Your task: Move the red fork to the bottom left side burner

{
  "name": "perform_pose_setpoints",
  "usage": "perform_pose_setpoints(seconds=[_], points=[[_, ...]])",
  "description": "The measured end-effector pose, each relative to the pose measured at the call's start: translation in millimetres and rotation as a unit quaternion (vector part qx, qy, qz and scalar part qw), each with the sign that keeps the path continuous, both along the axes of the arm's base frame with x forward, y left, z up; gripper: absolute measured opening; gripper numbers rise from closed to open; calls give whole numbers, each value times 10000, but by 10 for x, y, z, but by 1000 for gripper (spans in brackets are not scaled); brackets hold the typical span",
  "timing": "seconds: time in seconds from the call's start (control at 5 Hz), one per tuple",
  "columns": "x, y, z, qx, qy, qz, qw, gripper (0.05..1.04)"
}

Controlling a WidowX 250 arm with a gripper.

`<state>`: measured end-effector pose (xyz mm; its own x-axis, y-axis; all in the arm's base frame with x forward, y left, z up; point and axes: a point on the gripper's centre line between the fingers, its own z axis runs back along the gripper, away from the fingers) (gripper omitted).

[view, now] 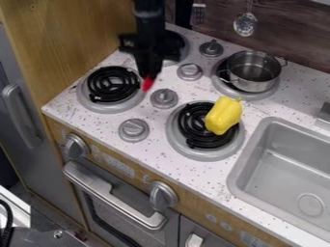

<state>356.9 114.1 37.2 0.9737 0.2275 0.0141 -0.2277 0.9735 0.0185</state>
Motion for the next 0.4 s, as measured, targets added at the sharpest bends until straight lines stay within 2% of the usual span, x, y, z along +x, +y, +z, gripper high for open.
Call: perform_pose_setpoints(seconds=[0.2, 0.4], points=[[-79, 224, 204, 219, -102, 108, 9996, 124], [-132, 411, 235, 321, -109, 115, 9994, 124]])
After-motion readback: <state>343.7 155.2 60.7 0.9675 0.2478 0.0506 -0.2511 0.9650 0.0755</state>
